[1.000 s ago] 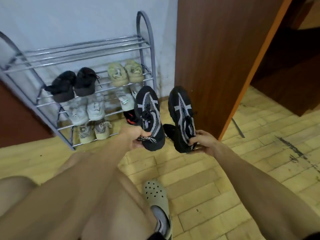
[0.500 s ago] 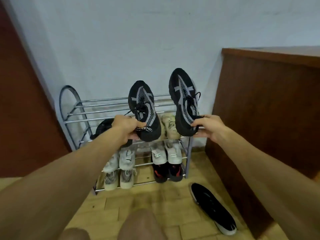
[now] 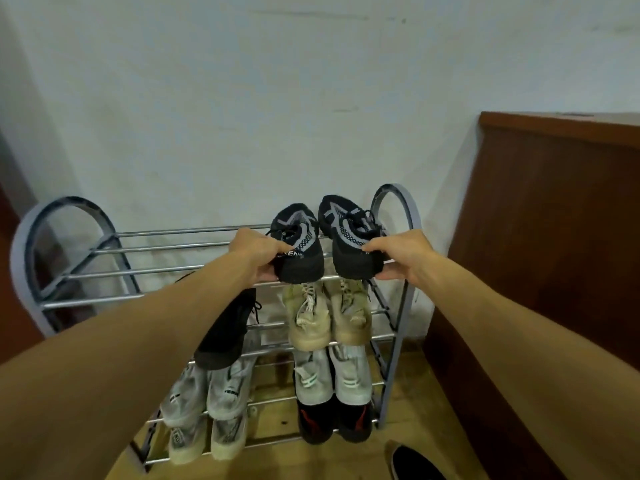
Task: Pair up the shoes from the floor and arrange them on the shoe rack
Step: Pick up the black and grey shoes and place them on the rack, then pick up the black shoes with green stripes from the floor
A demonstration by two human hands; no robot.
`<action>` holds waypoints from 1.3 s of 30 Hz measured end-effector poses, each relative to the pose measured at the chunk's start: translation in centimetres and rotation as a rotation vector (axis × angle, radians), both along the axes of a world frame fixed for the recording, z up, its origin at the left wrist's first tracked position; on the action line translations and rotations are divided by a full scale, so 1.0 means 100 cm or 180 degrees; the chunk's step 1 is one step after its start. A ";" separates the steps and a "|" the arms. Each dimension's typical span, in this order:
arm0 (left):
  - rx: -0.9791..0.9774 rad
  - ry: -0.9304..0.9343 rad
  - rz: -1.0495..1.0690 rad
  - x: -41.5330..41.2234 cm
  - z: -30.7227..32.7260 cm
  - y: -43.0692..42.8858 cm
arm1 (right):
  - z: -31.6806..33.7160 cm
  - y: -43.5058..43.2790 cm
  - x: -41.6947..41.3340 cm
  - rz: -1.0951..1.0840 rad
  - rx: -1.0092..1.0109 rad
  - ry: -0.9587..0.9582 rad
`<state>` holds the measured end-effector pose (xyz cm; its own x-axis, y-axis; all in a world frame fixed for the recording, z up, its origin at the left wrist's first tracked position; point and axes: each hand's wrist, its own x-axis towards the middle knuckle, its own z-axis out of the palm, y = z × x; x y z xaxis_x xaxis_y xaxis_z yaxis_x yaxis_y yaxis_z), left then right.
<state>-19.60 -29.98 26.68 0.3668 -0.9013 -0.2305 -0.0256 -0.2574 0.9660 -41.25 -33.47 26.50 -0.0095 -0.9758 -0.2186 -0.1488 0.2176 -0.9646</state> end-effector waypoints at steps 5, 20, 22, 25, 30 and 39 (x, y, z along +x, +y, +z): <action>0.0156 -0.0569 -0.0138 -0.004 -0.003 -0.004 | -0.004 -0.007 0.007 0.0039 -0.0145 0.0618; -0.0537 -0.1094 0.0008 -0.089 -0.037 0.112 | -0.045 0.106 -0.086 0.0715 0.0028 0.1533; -0.0201 -0.1021 -0.0601 -0.114 -0.059 0.135 | -0.068 0.124 -0.109 0.0798 0.0314 0.1596; 0.0330 -0.0961 -0.1543 -0.146 -0.094 0.162 | -0.109 0.147 -0.140 0.0841 0.0602 0.1742; 0.1035 -0.1379 -0.2569 -0.182 -0.165 0.185 | -0.201 0.178 -0.179 0.0890 0.1172 0.1851; 0.1424 -0.2252 -0.3494 -0.173 -0.272 0.173 | -0.349 0.195 -0.217 0.0829 0.2044 0.2528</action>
<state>-36.87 -12.68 -0.48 -0.3177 -0.7010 -0.6385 -0.8613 -0.0682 0.5034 -62.92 -13.95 -8.43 -0.1835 -0.6714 -0.7181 -0.8030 0.5237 -0.2845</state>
